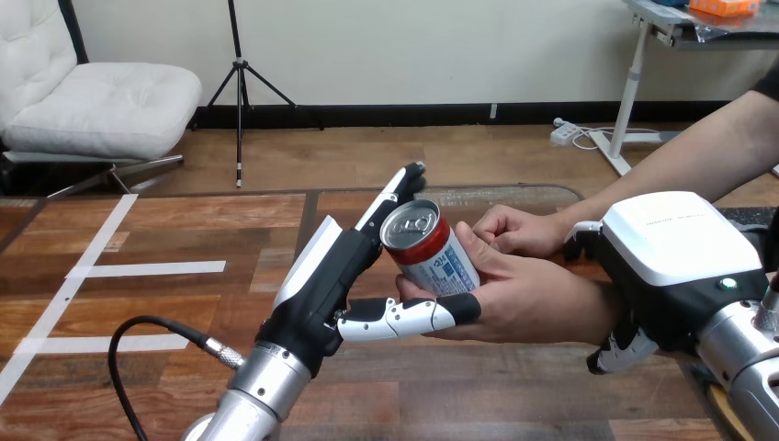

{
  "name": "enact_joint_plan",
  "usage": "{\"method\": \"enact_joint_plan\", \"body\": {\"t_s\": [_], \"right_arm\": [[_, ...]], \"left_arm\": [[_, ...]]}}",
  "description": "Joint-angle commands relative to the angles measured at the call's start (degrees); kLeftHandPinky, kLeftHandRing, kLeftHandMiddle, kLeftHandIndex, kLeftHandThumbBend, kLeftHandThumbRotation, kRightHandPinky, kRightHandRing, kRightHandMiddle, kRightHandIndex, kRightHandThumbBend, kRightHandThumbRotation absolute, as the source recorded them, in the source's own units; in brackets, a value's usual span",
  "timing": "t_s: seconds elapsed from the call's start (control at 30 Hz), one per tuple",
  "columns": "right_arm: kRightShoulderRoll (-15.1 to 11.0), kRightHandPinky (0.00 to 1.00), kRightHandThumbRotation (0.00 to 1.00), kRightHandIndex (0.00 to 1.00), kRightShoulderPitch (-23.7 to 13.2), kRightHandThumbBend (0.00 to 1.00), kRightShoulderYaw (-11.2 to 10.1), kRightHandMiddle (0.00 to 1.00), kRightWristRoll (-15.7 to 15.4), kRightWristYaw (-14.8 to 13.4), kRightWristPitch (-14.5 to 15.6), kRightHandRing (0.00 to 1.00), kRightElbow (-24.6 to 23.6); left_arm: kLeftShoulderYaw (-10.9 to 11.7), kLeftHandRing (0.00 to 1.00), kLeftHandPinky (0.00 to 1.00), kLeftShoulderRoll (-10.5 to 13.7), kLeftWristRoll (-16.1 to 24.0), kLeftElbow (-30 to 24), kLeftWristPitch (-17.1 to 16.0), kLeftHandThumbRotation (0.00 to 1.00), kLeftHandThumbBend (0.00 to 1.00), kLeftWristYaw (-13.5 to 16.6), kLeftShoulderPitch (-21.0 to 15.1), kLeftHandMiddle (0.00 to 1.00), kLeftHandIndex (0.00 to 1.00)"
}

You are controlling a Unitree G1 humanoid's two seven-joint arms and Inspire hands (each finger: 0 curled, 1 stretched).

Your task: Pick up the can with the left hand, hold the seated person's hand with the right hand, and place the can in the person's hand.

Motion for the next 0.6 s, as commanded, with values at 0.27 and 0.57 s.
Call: {"method": "enact_joint_plan", "body": {"t_s": [0.27, 0.57], "right_arm": [[-0.08, 0.73, 0.00, 0.81, -2.56, 0.96, -1.22, 0.85, -1.15, 0.79, 0.41, 0.83, -0.56], [-0.34, 0.73, 0.00, 0.82, -2.38, 0.96, -1.31, 0.86, -0.98, -0.13, -0.29, 0.84, -0.21]], "left_arm": [[-0.14, 1.00, 1.00, 0.92, 0.88, -1.54, -2.79, 0.55, 1.00, 0.69, -2.81, 1.00, 1.00], [-0.10, 1.00, 1.00, 1.01, 1.19, -0.89, -3.73, 0.58, 1.00, 1.04, -2.96, 1.00, 1.00]]}}
